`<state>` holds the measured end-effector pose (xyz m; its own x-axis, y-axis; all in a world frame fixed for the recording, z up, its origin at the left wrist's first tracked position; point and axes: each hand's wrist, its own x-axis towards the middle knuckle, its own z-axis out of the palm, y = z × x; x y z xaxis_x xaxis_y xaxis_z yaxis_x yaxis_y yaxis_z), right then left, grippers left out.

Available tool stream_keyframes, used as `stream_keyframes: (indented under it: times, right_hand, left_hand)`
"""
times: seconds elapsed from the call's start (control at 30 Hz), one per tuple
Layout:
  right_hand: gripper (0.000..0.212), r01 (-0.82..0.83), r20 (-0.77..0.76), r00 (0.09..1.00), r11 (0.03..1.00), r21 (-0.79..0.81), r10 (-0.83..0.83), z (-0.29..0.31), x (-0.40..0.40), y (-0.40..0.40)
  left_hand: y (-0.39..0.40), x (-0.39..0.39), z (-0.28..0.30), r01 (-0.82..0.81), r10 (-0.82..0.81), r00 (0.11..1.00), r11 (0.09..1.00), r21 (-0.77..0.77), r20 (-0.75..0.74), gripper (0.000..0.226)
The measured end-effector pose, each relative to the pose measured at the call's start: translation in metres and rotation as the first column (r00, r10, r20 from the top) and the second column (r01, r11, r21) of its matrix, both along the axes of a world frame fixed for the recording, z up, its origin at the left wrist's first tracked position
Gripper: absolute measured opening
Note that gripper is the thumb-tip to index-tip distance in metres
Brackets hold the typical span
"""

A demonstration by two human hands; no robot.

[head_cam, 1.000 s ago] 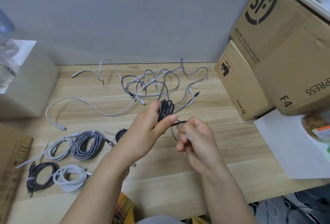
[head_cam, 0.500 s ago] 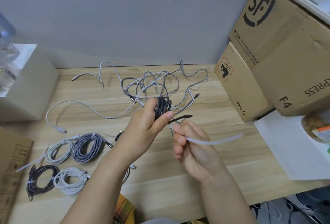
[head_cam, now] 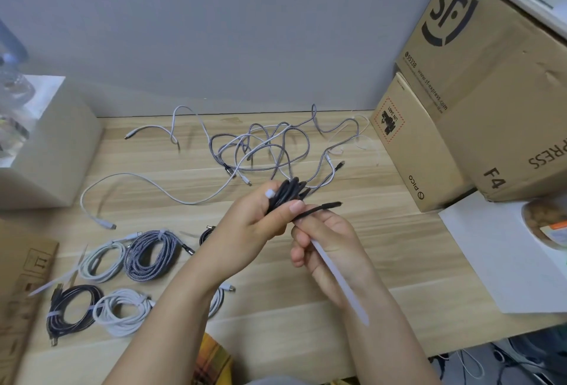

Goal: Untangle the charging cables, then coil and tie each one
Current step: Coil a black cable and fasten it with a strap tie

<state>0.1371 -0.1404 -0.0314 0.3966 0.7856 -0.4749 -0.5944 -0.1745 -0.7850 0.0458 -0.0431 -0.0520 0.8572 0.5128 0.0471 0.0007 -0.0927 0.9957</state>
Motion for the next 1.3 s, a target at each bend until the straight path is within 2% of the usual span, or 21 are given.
stream_keyframes:
  times: [0.13,0.2,0.27,0.33,0.47,0.57,0.67,0.8,0.93,1.03,1.13,1.3]
  right_hand:
    - [0.009,-0.057,0.067,0.996,0.998,0.014,0.056,-0.001,0.001,-0.003]
    - [0.006,-0.053,0.182,0.982,0.999,0.002,0.052,-0.001,0.000,-0.006]
    - [0.007,-0.044,0.363,0.931,0.999,-0.013,0.046,0.000,0.000,-0.009]
    - [0.005,-0.033,0.506,0.862,0.999,0.017,0.020,0.002,-0.001,-0.012]
    - [0.014,-0.130,0.655,0.755,0.981,0.147,0.002,0.004,-0.007,-0.014]
    - [0.023,-0.126,0.737,0.672,0.970,0.207,-0.070,0.001,-0.008,-0.013]
    - [0.033,-0.131,0.720,0.675,0.936,0.327,-0.157,0.002,-0.009,-0.012]
    - [0.026,-0.084,0.494,0.848,0.873,0.481,-0.190,0.012,-0.012,-0.015]
    - [0.023,0.037,0.439,0.882,0.955,0.293,-0.169,0.014,-0.006,-0.013]
    - [0.025,0.044,0.488,0.863,0.981,0.190,-0.133,0.009,-0.004,-0.011]
    - [0.023,0.013,0.555,0.828,0.991,0.136,-0.087,0.004,-0.005,-0.010]
    - [0.022,0.010,0.563,0.822,0.992,0.124,-0.078,0.003,-0.004,-0.007]
  left_hand:
    - [0.000,0.004,-0.006,-0.149,0.150,0.988,0.988,0.028,-0.034,0.042]
    - [0.000,0.006,-0.007,-0.216,0.216,0.976,0.976,-0.002,-0.043,0.041]
    - [0.000,0.006,-0.006,-0.273,0.270,0.960,0.961,-0.034,-0.076,0.030]
    - [0.001,0.007,-0.006,-0.286,0.279,0.955,0.957,-0.056,-0.099,0.032]
    - [0.001,0.008,-0.004,-0.287,0.280,0.956,0.954,-0.082,-0.087,0.033]
    - [-0.003,0.007,-0.001,-0.292,0.285,0.956,0.948,-0.127,-0.070,0.031]
    - [-0.005,0.008,-0.002,-0.277,0.268,0.957,0.958,-0.074,-0.108,0.036]
    - [-0.007,0.009,-0.003,-0.265,0.255,0.954,0.963,-0.048,-0.161,0.035]
    - [-0.010,0.010,-0.001,-0.221,0.210,0.968,0.972,-0.072,-0.139,0.037]
    - [-0.012,0.011,0.001,-0.170,0.166,0.980,0.985,-0.029,-0.112,0.038]
    - [-0.013,0.011,0.001,-0.164,0.168,0.977,0.986,0.035,-0.129,0.037]
    - [-0.013,0.010,0.001,-0.147,0.159,0.979,0.984,0.098,-0.131,0.034]
